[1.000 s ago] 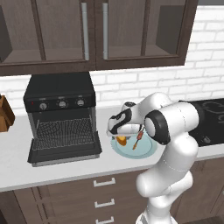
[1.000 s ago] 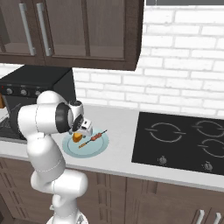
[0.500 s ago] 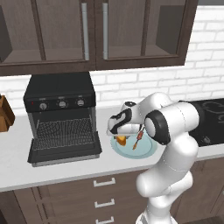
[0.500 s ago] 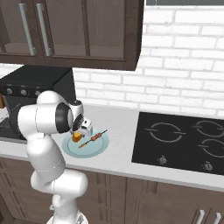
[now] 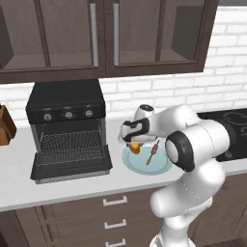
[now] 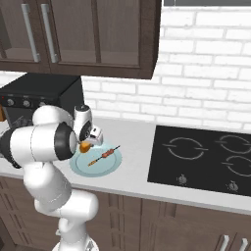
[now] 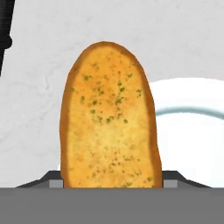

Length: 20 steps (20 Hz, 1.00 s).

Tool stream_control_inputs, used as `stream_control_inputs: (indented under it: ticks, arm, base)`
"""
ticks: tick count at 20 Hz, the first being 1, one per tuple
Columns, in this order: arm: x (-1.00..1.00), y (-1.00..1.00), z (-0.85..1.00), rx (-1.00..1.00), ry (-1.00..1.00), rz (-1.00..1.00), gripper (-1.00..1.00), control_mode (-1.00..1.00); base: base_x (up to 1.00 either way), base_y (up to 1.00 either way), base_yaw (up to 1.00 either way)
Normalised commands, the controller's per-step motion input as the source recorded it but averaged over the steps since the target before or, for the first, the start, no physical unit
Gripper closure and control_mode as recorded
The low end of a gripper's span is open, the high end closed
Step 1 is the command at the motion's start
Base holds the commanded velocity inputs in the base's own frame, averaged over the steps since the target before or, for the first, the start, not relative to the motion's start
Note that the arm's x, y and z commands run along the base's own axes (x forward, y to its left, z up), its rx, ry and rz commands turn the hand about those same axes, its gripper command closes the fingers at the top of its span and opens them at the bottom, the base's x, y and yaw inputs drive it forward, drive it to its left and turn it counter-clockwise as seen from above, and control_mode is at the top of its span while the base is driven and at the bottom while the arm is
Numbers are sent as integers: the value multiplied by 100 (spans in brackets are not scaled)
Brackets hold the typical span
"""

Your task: Pick up the kebab skewer and baguette bread, and place them inside the toaster oven. Close the toaster oven door and start by setting the timer.

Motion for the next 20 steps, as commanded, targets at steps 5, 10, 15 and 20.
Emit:
stream_control_inputs:
  ticks: [5,10,15,20]
  arm:
    - [-73,5,90,0,-18,-2,100,-100]
    - [-81,19,86,0,-16,-11,100,-100]
    - [-61,40,64,9,-19,-28,100,-100]
    - [-55,39,50,21,-23,-42,100,-100]
  base:
    - [0,0,0]
    - [0,0,0]
    - [0,0,0]
    - [0,0,0]
